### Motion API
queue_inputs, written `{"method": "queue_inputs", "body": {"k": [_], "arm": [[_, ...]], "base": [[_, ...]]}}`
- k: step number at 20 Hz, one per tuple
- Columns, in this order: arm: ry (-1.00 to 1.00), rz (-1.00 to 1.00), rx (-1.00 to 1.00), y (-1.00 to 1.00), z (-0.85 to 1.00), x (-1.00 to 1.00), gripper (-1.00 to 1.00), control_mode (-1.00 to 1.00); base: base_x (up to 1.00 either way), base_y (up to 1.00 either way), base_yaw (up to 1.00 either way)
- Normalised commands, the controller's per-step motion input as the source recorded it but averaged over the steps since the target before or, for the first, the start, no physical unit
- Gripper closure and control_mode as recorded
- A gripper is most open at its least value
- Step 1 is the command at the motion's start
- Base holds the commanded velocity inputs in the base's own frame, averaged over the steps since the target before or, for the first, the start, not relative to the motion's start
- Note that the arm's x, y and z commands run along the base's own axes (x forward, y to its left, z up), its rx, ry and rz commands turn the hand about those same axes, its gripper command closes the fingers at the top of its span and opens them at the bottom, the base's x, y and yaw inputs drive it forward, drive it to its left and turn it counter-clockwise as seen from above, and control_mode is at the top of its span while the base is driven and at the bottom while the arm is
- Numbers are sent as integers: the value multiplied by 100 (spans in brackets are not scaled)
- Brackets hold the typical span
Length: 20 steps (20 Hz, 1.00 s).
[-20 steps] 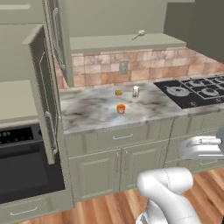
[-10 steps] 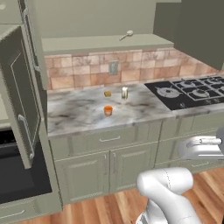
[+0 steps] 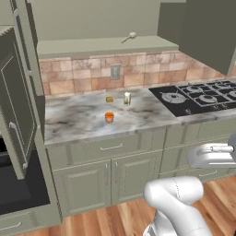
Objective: Pick the jam and jam from the counter and place them in the cabinets closest to them.
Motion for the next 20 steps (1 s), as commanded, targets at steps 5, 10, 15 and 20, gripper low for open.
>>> {"method": "queue_inputs", "body": {"k": [5,10,15,20], "arm": [[0,0,0,0,0,0,-100,100],[0,0,0,0,0,0,-100,100],[0,0,0,0,0,0,-100,100],[0,0,0,0,0,0,-100,100]], "base": [[2,0,0],[24,-2,0],[37,-10,2],[46,-11,2]]}}
